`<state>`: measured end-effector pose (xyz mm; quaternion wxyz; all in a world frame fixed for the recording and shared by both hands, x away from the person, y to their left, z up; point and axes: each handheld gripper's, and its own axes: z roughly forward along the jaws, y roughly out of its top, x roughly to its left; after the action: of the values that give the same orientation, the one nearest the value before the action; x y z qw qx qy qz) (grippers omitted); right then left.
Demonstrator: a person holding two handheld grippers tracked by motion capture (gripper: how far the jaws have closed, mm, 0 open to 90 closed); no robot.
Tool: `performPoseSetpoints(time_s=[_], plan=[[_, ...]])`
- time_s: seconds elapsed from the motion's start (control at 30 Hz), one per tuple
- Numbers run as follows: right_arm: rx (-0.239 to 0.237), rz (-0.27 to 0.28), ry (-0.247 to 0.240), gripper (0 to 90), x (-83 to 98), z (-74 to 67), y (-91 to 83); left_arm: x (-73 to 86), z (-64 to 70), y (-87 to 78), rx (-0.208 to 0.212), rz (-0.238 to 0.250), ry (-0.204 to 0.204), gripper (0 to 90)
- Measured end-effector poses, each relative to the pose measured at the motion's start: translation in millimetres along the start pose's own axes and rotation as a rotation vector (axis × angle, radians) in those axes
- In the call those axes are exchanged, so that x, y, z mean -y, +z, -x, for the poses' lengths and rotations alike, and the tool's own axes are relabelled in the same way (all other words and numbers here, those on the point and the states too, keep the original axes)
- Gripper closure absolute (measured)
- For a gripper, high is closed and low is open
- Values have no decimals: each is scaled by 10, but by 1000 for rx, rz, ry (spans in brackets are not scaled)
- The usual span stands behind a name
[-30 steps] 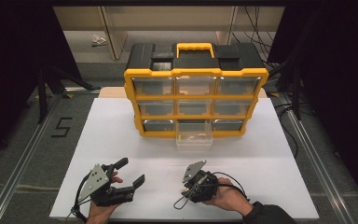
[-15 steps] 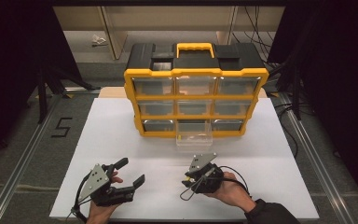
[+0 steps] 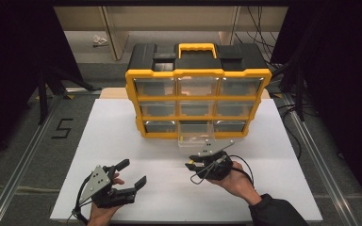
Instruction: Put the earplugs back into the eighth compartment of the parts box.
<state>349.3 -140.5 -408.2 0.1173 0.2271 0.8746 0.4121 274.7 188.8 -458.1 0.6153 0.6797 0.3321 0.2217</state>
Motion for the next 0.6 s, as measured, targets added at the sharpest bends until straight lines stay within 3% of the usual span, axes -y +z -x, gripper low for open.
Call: performPoseSetpoints(time_s=[0.3,0.6], plan=[[56,103,19,686,-200,98,-106,2,-2,0,-1,0,0,160],[94,142,53,686,-268,223,-116,2,-3,-1,0,0,0,160]])
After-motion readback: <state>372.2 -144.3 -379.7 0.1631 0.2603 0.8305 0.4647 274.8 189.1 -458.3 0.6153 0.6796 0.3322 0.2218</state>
